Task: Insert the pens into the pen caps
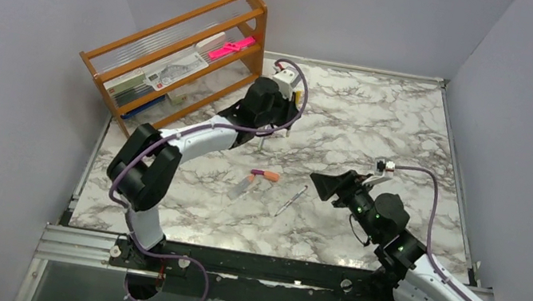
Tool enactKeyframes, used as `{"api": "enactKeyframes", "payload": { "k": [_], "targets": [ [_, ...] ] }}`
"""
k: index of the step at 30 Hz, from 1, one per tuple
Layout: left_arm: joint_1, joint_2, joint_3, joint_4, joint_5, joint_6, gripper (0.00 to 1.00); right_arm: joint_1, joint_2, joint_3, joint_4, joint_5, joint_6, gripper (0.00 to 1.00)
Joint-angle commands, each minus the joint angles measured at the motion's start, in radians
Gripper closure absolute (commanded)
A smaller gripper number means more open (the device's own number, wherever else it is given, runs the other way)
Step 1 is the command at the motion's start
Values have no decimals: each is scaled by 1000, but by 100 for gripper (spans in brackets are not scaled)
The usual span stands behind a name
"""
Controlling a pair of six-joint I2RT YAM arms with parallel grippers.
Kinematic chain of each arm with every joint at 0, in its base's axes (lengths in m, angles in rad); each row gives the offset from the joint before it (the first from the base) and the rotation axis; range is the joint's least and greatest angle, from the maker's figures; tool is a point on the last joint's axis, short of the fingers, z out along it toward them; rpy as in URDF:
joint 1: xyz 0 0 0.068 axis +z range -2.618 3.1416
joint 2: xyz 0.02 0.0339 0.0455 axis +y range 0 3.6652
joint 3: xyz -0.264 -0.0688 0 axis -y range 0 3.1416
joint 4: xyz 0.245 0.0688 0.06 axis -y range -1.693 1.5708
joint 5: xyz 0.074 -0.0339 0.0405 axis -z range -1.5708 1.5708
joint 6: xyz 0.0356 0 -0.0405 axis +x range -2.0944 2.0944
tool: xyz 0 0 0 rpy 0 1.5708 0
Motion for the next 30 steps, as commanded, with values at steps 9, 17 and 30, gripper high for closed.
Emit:
{"api": "enactKeyframes", "payload": {
  "k": [9, 17, 30],
  "targets": [
    [44, 264, 260, -460, -284, 41, 100, 3, -4, -89, -37, -7, 43, 36],
    [46, 355, 343, -523, -300, 33, 91, 2, -19, -103, -47, -19, 42, 37],
    [46, 305, 344, -507, -322, 7, 77, 3, 42, -31, -204, 41, -32, 37]
  ]
}}
